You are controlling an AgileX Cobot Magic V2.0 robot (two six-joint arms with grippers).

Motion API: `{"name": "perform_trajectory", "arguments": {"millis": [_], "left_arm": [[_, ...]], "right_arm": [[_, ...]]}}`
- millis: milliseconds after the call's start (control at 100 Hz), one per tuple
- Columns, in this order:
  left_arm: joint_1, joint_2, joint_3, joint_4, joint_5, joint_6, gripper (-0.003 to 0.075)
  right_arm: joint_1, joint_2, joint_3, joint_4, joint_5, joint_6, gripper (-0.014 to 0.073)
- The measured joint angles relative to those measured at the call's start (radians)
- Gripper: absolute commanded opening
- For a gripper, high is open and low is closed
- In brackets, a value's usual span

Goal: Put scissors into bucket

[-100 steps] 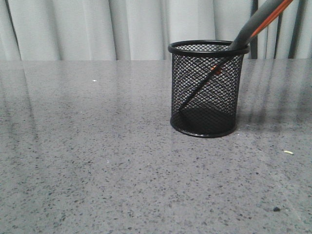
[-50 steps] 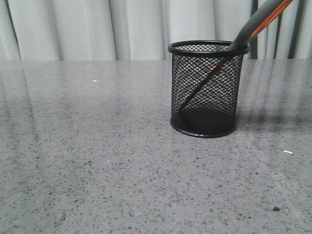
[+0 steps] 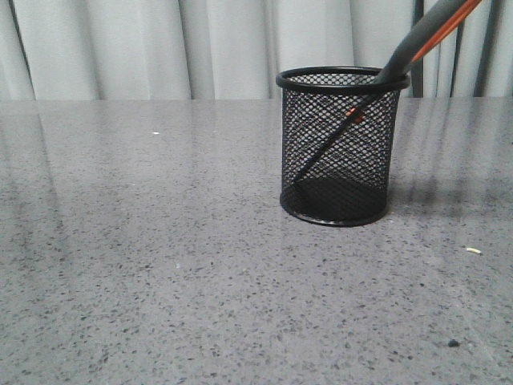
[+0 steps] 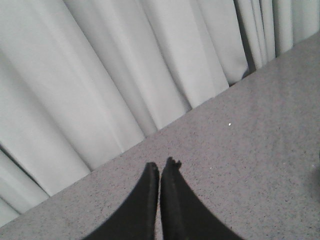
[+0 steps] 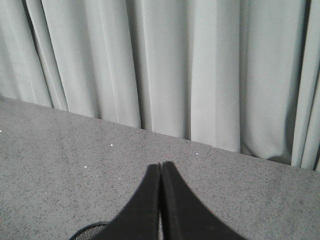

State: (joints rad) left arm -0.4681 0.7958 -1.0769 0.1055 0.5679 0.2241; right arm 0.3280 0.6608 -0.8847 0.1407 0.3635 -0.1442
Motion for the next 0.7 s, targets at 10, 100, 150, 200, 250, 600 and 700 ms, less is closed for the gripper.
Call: {"name": "perform_trajectory", "arguments": {"millis": [10, 100, 150, 200, 250, 600, 700], "left_arm": [[0.0, -0.02, 0.017, -0.003, -0.028, -0.003, -0.002], [0.0, -0.156, 0.244, -0.021, -0.194, -0.013, -0.002], [0.0, -0.231, 0.361, -0.041, -0.271, -0.015, -0.002], [0.0, -0.305, 0.472, -0.067, -0.335, -0.017, -0.002], [0.0, -0.377, 0.585, -0.099, -0.387, -0.02, -0.002], [0.0, -0.704, 0.895, -0.255, -0.523, -0.02, -0.002], [0.0, -0.712, 0.897, -0.258, -0.539, -0.02, -0.002]], "right_arm": [[0.0, -0.007, 0.009, 0.0, -0.005, 0.0, -0.0074], [0.0, -0.098, 0.127, 0.0, -0.056, 0.0, -0.0073], [0.0, -0.145, 0.19, 0.0, -0.075, 0.0, -0.0073], [0.0, -0.189, 0.251, 0.002, -0.094, 0.0, -0.0073], [0.0, -0.233, 0.311, 0.002, -0.112, 0.002, -0.0073], [0.0, -0.394, 0.55, 0.002, -0.148, 0.002, -0.0073], [0.0, -0.394, 0.56, 0.002, -0.148, 0.002, -0.0074]]}}
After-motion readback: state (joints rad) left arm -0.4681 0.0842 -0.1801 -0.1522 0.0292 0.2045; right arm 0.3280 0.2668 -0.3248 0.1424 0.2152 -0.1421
